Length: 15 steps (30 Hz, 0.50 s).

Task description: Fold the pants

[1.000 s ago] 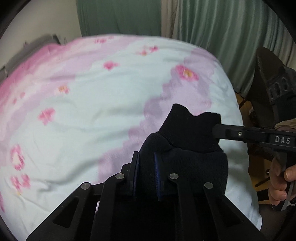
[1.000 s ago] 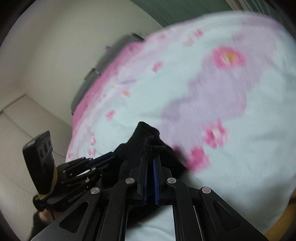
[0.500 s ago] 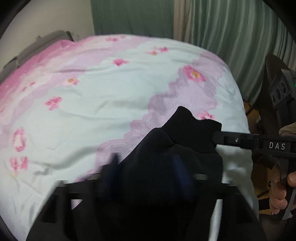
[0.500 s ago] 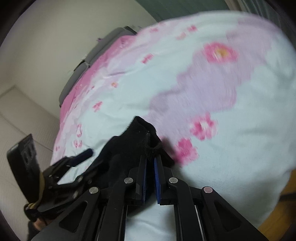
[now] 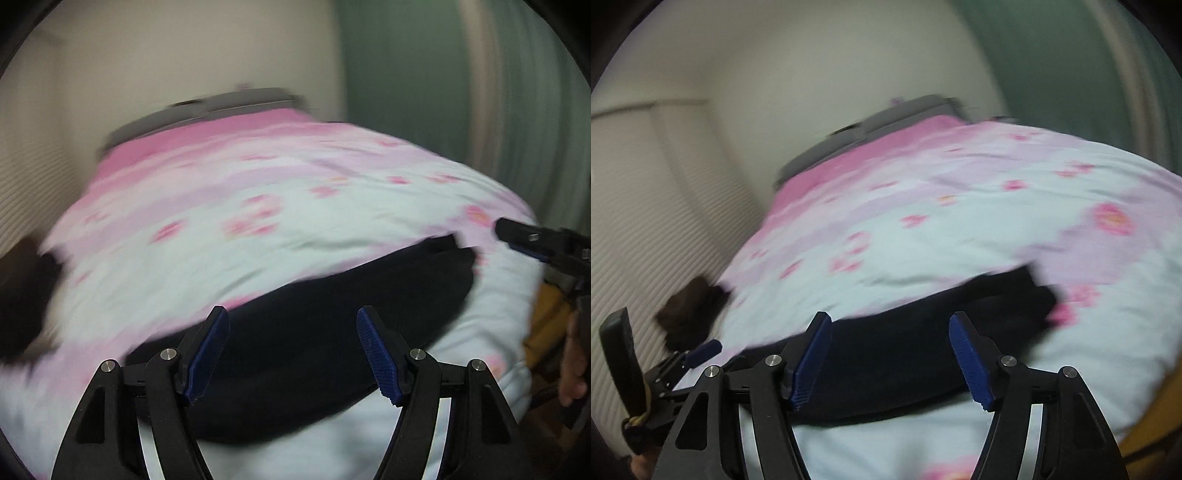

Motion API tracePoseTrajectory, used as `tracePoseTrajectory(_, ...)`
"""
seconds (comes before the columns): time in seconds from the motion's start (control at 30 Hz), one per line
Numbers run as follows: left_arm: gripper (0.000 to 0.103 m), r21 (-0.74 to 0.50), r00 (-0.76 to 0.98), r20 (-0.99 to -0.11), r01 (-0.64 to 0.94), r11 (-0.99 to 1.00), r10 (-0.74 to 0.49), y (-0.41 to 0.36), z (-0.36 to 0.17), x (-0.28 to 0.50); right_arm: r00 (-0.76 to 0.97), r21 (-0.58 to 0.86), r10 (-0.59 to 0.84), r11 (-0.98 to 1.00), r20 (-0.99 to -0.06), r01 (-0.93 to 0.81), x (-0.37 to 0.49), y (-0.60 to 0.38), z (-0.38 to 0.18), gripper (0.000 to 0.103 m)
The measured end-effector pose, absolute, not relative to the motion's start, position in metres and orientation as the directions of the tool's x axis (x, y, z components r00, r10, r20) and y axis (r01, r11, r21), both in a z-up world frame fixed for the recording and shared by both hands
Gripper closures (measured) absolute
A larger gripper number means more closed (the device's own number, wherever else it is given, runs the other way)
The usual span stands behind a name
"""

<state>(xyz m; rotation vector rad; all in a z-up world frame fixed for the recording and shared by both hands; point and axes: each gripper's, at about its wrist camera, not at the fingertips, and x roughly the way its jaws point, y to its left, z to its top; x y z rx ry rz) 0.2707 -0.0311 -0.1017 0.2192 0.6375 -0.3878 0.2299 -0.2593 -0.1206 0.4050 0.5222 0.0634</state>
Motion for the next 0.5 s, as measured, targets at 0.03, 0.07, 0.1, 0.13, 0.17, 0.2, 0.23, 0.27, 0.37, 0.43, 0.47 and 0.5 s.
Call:
tracePoseTrajectory(0.03, 0.032, 0.084, 0.752, -0.617, 0.358, 0.93, -0.234, -0.008, -0.106, 0.265, 0.858, 0.377, 0.193, 0.926, -0.477, 0.002, 0.234, -0.243, -0.122, 0.036)
tracePoseTrajectory(0.07, 0.032, 0.078, 0.761, -0.62, 0.304, 0.95, -0.192, 0.014, -0.11, 0.26, 0.845, 0.363, 0.23, 0.931, -0.483, -0.046, 0.239, -0.225, -0.124, 0.036)
tracePoseTrajectory(0.1, 0.032, 0.068, 0.763, -0.623, 0.27, 0.961, -0.17, 0.03, -0.112, 0.257, 0.831, 0.35, 0.271, 0.931, -0.486, -0.099, 0.245, -0.205, -0.127, 0.036)
tracePoseTrajectory(0.13, 0.032, 0.054, 0.765, -0.626, 0.233, 0.971, -0.148, 0.045, -0.116, 0.254, 0.817, 0.332, 0.306, 0.931, -0.489, -0.151, 0.25, -0.186, -0.129, 0.036)
tracePoseTrajectory(0.17, 0.032, 0.041, 0.767, -0.629, 0.192, 0.981, -0.124, 0.063, -0.121, 0.251, 0.806, 0.31, 0.326, 0.932, -0.493, -0.187, 0.254, -0.172, -0.131, 0.036)
tracePoseTrajectory(0.2, 0.032, 0.03, 0.767, -0.634, 0.16, 0.987, -0.105, 0.073, -0.125, 0.25, 0.793, 0.276, 0.346, 0.933, -0.502, -0.232, 0.259, -0.152, -0.134, 0.036)
tracePoseTrajectory(0.23, 0.032, 0.016, 0.765, -0.638, 0.129, 0.992, -0.089, 0.085, -0.129, 0.25, 0.785, 0.254, 0.356, 0.932, -0.508, -0.258, 0.262, -0.141, -0.136, 0.036)
tracePoseTrajectory(0.27, 0.032, -0.002, 0.761, -0.643, 0.109, 0.994, -0.085, 0.095, -0.133, 0.25, 0.774, 0.226, 0.368, 0.929, -0.514, -0.292, 0.266, -0.126, -0.139, 0.036)
tracePoseTrajectory(0.37, 0.033, -0.046, 0.75, -0.655, 0.083, 0.996, -0.093, 0.113, -0.144, 0.254, 0.742, 0.155, 0.401, 0.912, -0.537, -0.381, 0.276, -0.089, -0.145, 0.036)
tracePoseTrajectory(0.43, 0.033, -0.049, 0.745, -0.661, 0.072, 0.996, -0.086, 0.118, -0.149, 0.259, 0.714, 0.119, 0.419, 0.894, -0.562, -0.431, 0.284, -0.067, -0.151, 0.036)
tracePoseTrajectory(0.47, 0.033, -0.049, 0.743, -0.664, 0.07, 0.996, -0.085, 0.121, -0.152, 0.26, 0.701, 0.107, 0.424, 0.887, -0.573, -0.449, 0.287, -0.059, -0.154, 0.036)
tracePoseTrajectory(0.5, 0.033, -0.048, 0.739, -0.668, 0.067, 0.997, -0.082, 0.123, -0.153, 0.261, 0.688, 0.095, 0.428, 0.88, -0.586, -0.466, 0.29, -0.05, -0.158, 0.036)
